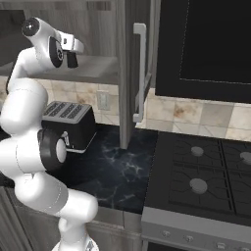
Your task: Move the shaker and shaker from the cabinet to the dining counter.
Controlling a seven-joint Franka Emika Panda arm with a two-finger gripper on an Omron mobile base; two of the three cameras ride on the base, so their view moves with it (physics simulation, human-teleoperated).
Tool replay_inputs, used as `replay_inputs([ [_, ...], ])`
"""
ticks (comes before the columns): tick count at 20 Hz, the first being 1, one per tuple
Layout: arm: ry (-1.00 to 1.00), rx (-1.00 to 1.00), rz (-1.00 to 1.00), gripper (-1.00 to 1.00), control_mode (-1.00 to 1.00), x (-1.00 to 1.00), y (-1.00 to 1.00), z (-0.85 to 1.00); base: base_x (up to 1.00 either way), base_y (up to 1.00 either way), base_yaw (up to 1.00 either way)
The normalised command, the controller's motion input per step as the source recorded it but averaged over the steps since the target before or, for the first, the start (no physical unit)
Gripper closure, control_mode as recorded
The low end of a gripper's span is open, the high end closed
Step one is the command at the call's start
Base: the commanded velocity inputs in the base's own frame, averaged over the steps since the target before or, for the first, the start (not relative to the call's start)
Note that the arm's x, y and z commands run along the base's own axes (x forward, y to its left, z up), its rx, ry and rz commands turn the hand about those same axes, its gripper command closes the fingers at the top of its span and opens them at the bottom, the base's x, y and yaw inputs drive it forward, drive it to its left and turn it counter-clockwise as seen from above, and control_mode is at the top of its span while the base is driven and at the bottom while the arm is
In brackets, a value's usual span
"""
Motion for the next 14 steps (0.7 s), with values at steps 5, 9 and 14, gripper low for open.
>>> replay_inputs([
  [5,0.03,0.00,0.00,-1.00,-1.00,0.20,0.00,-0.06,0.00,0.00,0.00],
  [9,0.04,0.00,0.00,-1.00,-1.00,0.27,0.00,-0.10,0.00,0.00,0.00],
  [14,0.04,0.00,0.00,-1.00,-1.00,0.28,0.00,-0.11,0.00,0.00,0.00],
])
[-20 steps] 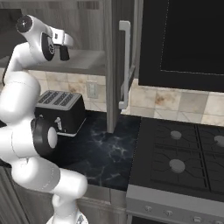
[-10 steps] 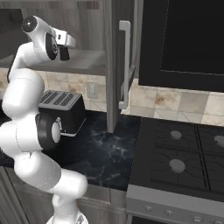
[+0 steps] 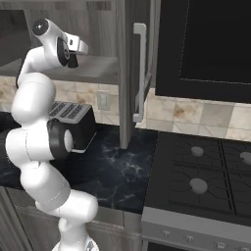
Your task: Move the shaker and shaker from the cabinet to the dining counter.
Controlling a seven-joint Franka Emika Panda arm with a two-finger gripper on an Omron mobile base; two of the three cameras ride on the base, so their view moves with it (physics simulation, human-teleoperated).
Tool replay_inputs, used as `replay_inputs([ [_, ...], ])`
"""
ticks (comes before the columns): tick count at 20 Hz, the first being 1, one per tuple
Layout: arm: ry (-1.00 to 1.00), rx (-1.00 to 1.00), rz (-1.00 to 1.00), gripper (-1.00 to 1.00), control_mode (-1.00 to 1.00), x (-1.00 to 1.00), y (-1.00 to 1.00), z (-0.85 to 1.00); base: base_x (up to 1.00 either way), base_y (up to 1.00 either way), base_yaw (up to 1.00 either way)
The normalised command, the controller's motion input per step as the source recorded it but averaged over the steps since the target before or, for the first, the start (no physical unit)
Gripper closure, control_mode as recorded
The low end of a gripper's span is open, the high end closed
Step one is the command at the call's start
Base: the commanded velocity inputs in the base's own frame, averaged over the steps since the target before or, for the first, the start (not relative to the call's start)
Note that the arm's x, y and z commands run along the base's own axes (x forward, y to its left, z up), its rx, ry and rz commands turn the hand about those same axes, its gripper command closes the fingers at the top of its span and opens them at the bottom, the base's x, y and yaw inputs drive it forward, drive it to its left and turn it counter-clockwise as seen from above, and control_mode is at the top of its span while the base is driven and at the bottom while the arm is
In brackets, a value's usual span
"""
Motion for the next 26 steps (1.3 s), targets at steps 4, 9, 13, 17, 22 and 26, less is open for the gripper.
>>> replay_inputs([
  [4,0.02,0.00,0.00,-1.00,-1.00,0.39,0.01,-0.05,0.00,0.00,0.00],
  [9,0.00,0.00,-0.01,1.00,-1.00,0.39,0.16,-0.01,0.00,0.00,0.00],
  [13,0.00,0.00,0.00,1.00,-1.00,0.15,0.27,-0.02,0.00,0.00,0.00],
  [17,0.00,0.00,0.00,1.00,-1.00,-0.06,0.06,0.00,0.00,0.00,0.00],
  [22,-0.09,0.00,0.00,1.00,-1.00,-0.77,-0.01,0.03,0.00,0.00,0.00],
  [26,-0.19,0.00,0.00,1.00,-1.00,-1.00,-0.23,0.11,0.00,0.00,0.00],
])
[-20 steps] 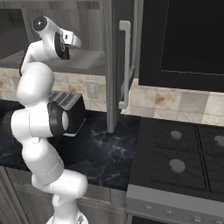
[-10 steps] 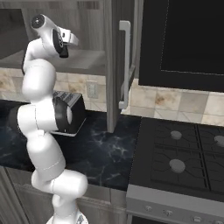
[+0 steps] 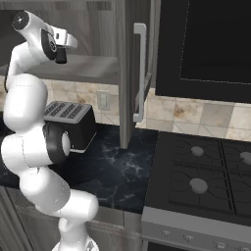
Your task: Move the shaker and shaker from the cabinet to the dining counter.
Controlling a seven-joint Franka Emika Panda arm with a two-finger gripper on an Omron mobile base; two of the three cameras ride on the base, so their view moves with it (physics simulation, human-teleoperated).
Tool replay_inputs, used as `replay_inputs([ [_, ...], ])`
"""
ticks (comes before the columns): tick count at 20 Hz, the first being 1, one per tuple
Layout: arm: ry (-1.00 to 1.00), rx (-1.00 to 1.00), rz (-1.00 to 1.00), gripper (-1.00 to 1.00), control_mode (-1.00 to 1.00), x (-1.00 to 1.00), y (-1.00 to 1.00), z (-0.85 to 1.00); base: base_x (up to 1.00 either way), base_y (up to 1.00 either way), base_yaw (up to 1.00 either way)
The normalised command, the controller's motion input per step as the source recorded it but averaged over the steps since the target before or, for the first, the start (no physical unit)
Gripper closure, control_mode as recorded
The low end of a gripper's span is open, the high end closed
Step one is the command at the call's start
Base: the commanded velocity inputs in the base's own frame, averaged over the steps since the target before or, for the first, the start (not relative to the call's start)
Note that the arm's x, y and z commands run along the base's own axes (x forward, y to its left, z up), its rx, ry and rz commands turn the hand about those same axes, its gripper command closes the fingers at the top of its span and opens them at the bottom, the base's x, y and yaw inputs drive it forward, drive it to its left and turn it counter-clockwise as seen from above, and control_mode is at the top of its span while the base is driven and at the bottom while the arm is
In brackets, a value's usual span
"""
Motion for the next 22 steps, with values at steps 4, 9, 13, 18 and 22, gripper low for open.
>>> replay_inputs([
  [4,-0.26,0.03,0.00,1.00,-1.00,-1.00,-0.48,0.14,0.00,0.00,0.00],
  [9,-0.17,0.06,0.00,1.00,-1.00,-1.00,-0.60,0.26,0.00,0.00,0.00],
  [13,-0.06,0.04,0.00,1.00,-1.00,-1.00,-0.40,0.27,0.00,0.00,0.00],
  [18,0.00,0.02,0.00,1.00,-1.00,-1.00,-0.06,0.19,0.00,0.00,0.00],
  [22,0.00,0.01,0.00,1.00,-1.00,-1.00,0.00,0.08,0.00,0.00,0.00],
])
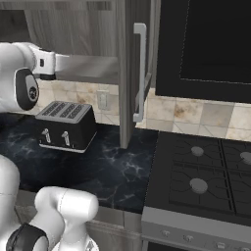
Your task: Move the shaker and shaker from the cabinet to the dining counter.
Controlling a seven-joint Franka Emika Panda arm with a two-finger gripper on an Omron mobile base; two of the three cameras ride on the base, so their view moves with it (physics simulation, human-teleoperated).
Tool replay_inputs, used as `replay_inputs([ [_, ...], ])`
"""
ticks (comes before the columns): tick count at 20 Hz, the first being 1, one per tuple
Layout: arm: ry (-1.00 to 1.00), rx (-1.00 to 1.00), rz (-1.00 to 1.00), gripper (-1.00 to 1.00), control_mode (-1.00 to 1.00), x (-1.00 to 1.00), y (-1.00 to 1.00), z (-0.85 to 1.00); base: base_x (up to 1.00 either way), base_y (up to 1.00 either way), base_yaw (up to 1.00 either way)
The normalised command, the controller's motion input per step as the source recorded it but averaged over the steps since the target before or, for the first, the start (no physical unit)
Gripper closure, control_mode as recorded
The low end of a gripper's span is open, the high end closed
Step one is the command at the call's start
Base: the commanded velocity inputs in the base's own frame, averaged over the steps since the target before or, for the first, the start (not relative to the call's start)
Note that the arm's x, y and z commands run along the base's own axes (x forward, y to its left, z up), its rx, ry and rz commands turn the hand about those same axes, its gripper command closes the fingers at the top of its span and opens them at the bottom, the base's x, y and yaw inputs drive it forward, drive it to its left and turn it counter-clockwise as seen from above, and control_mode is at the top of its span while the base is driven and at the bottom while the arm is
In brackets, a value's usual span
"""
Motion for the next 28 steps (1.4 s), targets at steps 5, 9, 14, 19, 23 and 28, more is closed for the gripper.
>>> replay_inputs([
  [5,0.00,0.01,0.00,1.00,-1.00,-1.00,0.00,0.00,0.00,0.00,0.00],
  [9,0.01,0.00,0.00,1.00,-1.00,-1.00,0.00,-0.01,0.00,0.00,0.00],
  [14,0.01,0.00,0.00,1.00,-1.00,-1.00,0.00,-0.26,0.00,0.00,0.00],
  [19,0.11,0.00,-0.01,1.00,-1.00,-0.77,0.00,-0.16,0.00,0.00,0.00],
  [23,0.24,0.00,0.00,1.00,-1.00,-0.40,0.00,-0.02,0.00,0.00,0.00],
  [28,0.18,0.00,0.00,1.00,1.00,-0.26,0.00,0.00,-0.15,0.00,0.00],
])
